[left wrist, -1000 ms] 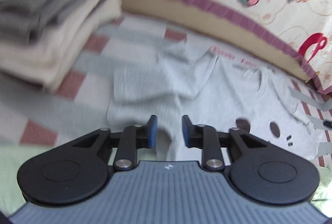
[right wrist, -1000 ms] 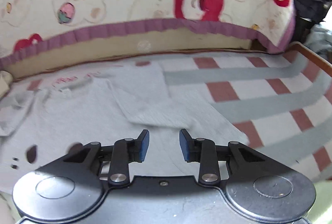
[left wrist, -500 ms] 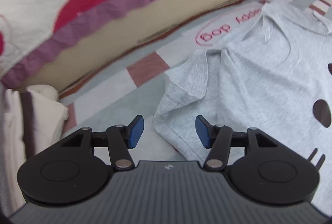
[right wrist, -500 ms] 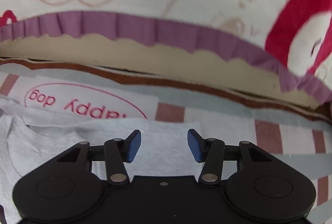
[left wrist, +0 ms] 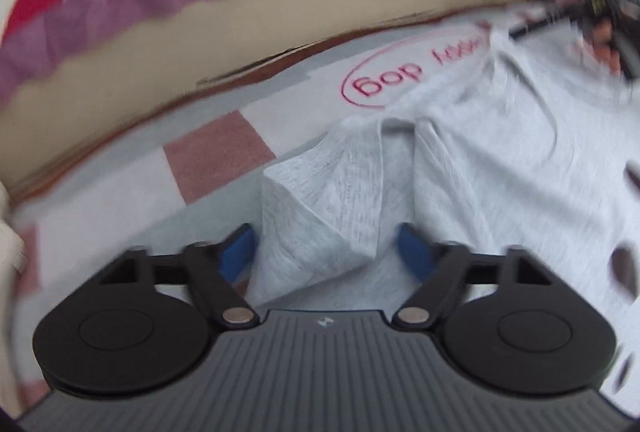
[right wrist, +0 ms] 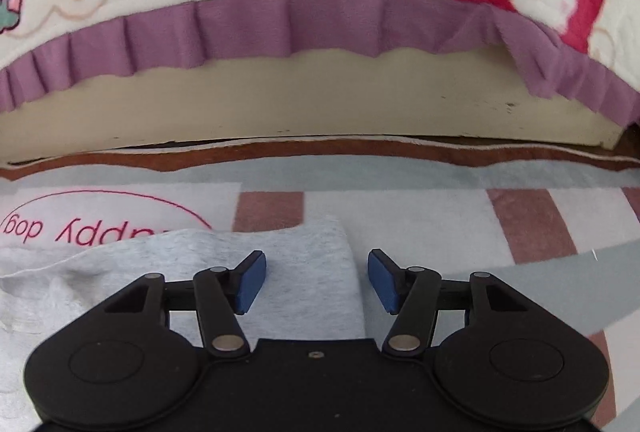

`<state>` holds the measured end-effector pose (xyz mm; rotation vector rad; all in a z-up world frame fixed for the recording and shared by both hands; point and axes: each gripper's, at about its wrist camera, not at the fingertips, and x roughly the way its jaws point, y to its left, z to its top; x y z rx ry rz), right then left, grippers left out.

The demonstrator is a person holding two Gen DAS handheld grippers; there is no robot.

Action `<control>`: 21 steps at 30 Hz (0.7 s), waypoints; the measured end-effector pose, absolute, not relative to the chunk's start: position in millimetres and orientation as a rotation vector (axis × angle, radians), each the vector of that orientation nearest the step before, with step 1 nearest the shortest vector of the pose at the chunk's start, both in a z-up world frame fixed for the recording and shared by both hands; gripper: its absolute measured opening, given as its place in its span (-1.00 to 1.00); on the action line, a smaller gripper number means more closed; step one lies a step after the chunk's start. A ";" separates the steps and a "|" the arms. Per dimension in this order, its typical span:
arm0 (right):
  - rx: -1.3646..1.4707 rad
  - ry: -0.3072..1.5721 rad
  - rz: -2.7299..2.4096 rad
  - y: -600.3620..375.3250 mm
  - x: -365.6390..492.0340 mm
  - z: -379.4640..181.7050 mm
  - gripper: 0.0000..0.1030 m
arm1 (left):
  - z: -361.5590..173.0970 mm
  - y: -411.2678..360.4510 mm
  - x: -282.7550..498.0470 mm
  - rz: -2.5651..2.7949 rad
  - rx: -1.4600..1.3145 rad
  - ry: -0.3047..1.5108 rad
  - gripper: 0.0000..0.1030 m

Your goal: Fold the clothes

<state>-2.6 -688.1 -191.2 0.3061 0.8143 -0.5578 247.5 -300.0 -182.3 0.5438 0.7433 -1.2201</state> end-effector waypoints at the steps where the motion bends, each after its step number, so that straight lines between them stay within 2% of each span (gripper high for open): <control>1: 0.284 0.811 -0.518 -686.3 -0.5 -188.5 -0.36 | -179.8 -300.3 251.1 -1.217 0.533 0.738 -0.88; 2: 0.241 0.823 -0.505 -683.2 2.3 -186.9 -0.84 | -177.7 -300.7 253.2 -1.198 0.541 0.726 -0.88; 3: 0.196 0.830 -0.515 -681.5 3.4 -185.7 -0.92 | -175.6 -300.8 256.0 -1.181 0.538 0.720 -0.88; 8: 0.176 0.797 -0.621 -697.1 -13.9 -181.8 -0.96 | -177.6 -300.3 281.7 -0.976 0.361 0.789 -0.88; 15: 0.202 0.785 -0.702 -697.4 -8.3 -194.6 -0.96 | -178.5 -296.3 313.4 -0.780 0.278 0.798 -0.94; 19: 0.169 0.808 -0.824 -696.7 1.5 -188.5 -0.94 | -162.6 -284.4 302.3 -0.952 0.234 0.808 -0.84; 20: 0.174 0.799 -0.838 -694.3 2.9 -182.1 -0.91 | -157.6 -282.3 291.7 -0.985 0.277 0.756 -0.83; 21: 0.179 0.789 -0.852 -691.8 4.2 -175.8 -0.78 | -152.6 -280.3 281.0 -1.018 0.320 0.704 -0.75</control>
